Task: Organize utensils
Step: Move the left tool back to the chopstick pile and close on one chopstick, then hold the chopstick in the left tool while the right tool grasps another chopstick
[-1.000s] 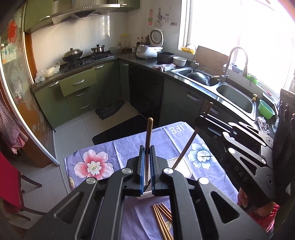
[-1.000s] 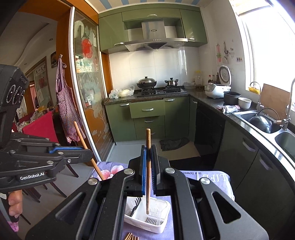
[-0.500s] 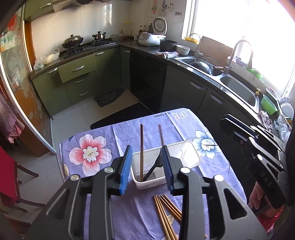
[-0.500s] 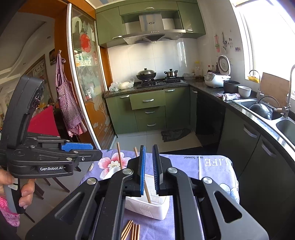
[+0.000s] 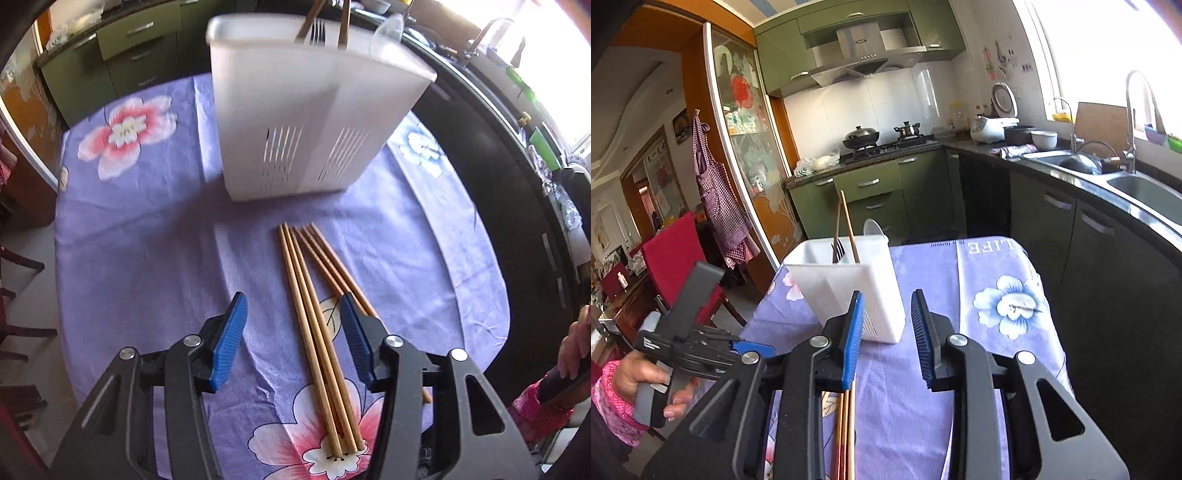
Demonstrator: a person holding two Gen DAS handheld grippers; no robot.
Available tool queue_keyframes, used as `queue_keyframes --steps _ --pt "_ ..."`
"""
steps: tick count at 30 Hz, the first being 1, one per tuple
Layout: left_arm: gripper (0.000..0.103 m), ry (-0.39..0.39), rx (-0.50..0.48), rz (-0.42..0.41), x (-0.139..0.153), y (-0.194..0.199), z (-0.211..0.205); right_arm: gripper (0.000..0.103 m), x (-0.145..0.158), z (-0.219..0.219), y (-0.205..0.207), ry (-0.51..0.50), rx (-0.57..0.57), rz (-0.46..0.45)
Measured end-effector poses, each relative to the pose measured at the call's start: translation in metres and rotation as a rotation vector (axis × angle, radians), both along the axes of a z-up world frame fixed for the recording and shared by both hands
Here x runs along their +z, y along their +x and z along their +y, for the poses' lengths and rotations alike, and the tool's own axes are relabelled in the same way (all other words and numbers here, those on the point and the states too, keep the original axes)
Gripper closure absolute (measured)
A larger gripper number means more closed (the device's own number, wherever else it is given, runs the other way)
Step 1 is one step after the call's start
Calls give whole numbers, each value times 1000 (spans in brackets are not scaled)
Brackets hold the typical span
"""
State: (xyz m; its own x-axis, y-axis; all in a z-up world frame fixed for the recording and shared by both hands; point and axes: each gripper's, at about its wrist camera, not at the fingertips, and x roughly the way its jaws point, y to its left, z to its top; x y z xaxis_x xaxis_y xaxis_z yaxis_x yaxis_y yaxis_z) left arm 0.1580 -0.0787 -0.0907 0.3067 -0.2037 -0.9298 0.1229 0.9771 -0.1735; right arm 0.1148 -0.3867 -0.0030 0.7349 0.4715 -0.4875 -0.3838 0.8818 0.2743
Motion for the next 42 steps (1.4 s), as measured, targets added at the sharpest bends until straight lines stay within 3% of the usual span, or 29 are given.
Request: queue_keyframes --steps 3,12,17,20,23,25,30,36,42 --pt "73 3 9 65 -29 3 -6 76 -19 -20 -3 40 -21 41" --pt "78 94 16 68 -40 8 -22 76 -36 -38 -4 86 -24 82" --pt "88 122 12 95 -47 9 -26 76 -33 -34 -3 96 -16 83" --pt "88 133 15 89 -48 6 -29 68 -32 -27 1 89 -6 92" --pt "92 139 18 76 -49 3 -33 68 -38 -6 5 27 35 106" --pt "94 129 23 69 -50 2 -35 68 -46 18 7 -72 77 104" --pt "96 133 26 65 -46 -1 -21 68 -86 74 22 -257 195 185" --pt "96 130 61 23 -33 -12 6 73 -125 107 37 -322 259 265" --pt "96 104 61 15 -28 -15 21 77 -135 125 44 -370 270 277"
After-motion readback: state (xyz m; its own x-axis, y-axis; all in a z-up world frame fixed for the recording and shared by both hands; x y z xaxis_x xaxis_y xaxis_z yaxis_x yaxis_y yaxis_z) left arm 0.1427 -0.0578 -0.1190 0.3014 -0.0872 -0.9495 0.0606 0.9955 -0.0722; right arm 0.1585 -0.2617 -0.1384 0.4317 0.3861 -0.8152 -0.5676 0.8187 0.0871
